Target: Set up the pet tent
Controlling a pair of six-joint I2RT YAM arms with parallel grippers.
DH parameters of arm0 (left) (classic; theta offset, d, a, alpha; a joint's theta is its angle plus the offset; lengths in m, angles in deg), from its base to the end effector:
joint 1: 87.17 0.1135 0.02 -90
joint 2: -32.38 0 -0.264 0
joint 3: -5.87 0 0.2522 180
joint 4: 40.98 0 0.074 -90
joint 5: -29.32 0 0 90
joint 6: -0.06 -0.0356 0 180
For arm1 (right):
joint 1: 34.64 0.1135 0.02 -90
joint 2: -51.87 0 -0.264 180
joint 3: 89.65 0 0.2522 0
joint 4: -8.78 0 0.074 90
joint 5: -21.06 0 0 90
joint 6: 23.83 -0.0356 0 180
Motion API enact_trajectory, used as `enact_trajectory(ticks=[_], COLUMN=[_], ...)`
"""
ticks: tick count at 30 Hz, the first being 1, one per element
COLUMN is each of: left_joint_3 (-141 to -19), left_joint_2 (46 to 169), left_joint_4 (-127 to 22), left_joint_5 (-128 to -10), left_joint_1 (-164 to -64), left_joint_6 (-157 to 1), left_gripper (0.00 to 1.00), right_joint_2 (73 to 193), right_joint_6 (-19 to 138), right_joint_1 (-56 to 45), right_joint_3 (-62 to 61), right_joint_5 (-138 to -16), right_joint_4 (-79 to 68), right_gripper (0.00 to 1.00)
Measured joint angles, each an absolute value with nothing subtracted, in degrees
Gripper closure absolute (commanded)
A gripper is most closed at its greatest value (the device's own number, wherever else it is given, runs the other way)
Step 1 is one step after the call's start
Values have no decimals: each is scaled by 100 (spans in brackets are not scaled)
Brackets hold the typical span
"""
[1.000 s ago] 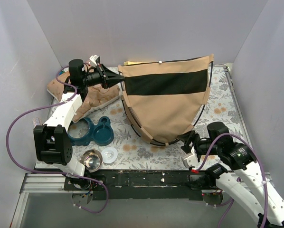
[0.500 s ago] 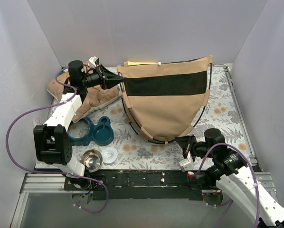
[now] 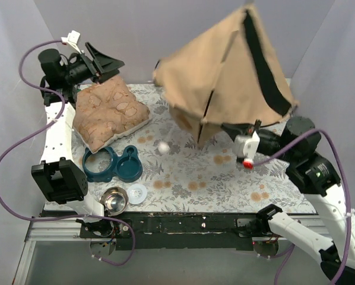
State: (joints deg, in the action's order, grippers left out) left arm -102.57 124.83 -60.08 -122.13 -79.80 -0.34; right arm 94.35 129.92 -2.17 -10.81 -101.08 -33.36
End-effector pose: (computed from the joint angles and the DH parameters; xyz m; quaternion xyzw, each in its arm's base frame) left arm 0.3656 0.0158 0.4418 -0.2345 0.6768 -0.6682 0.2014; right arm 0.1012 0.0868 0.4308 -0.6546 0.3378 0.0240 0.6759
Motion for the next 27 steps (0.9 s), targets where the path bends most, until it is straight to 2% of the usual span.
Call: enact_trajectory(ticks=[3, 9, 15, 23, 27], left_joint_3=[-10571, -10193, -9817, -9793, -9795], left_joint_2=[12467, 12161, 11407, 10358, 10234], left_joint_4=[-6153, -6679, -7414, -7982, -8179], left_joint_5=[-12154, -12206, -12222, -12161, -12086], left_joint_1=[-7623, -7405, -7405, -7405, -7405], left_joint_6=[-423, -1157, -1865, -2506, -2705], left_gripper=[2, 2, 2, 2, 2], right_joint_2=[10187, 10954, 11807, 13752, 14082], right_joint_6=[11877, 11038, 10338, 9770, 9558], right_joint_1=[-237, -669, -1485, -2656, -2945], right_joint_3=[-308, -128, 960, 3948, 4486], right_joint_5=[-9540, -9328, -10189, -11358, -11634], right_joint_4=[-2903, -2665, -3146, -4927, -5467], right_gripper=[99, 99, 99, 99, 99])
